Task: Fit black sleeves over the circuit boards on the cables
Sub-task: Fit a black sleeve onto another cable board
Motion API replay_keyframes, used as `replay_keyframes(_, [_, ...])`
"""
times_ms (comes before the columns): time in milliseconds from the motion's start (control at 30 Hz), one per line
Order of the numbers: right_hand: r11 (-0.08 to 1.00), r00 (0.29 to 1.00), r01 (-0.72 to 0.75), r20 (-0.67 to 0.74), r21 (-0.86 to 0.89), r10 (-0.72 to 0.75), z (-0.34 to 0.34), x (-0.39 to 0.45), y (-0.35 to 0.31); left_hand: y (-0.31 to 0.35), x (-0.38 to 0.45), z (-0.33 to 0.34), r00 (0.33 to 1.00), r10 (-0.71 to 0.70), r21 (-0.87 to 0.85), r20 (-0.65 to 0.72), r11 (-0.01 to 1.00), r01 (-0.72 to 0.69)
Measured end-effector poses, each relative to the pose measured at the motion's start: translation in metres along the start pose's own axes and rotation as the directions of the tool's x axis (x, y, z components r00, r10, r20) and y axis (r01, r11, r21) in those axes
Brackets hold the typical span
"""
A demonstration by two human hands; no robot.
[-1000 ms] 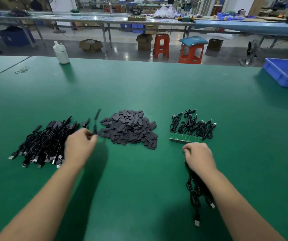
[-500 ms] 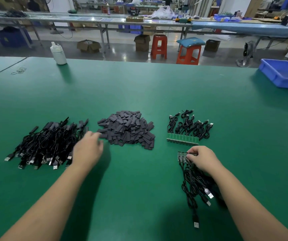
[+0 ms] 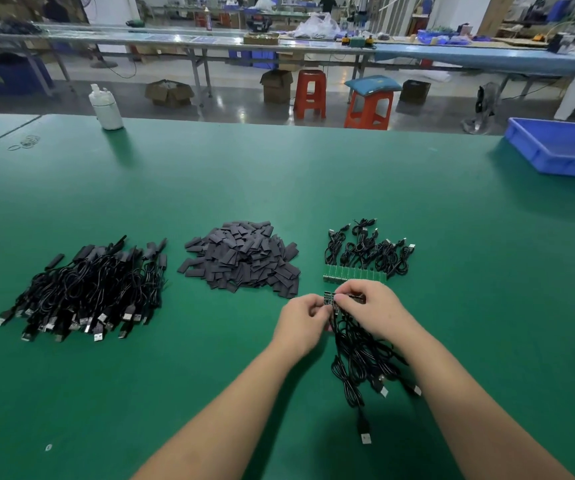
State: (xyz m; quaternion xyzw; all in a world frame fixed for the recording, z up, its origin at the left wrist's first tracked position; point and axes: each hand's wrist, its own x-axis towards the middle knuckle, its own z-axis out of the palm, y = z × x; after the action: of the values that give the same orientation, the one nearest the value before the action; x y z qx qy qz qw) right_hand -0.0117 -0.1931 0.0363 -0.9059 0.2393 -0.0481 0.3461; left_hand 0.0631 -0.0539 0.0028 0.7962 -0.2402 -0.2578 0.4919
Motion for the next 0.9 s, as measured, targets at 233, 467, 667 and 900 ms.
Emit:
replay_keyframes(233, [0.994,0.997,0.06,-0.039,-0.087,-0.064,0.007,0.001,-0.001,0.002,0.001,-0.001,0.997,0.024,0.011,-0.07,1.0,-0.024])
replay_keyframes(467, [0.993,0.995,0.041,-0.086,-0.114,-0.051,0.014,0.003,0.0,0.003,0.003,0.001,0.996,0.015,0.132,-0.085,0.991,-0.004])
replay_keyframes(667, [0.991,0.99,0.003,-0.138,-0.136,-0.022,0.02,0.003,0.001,0.008,0.002,0.007,0.989,-0.004,0.205,-0.147,0.978,0.034])
replay_keyframes(900, [0.989,0.99,-0.017,-0.138,-0.145,-0.004,0.023,0.005,0.002,0.005,-0.005,0.017,0.957,0.016,0.187,-0.29,0.981,0.04])
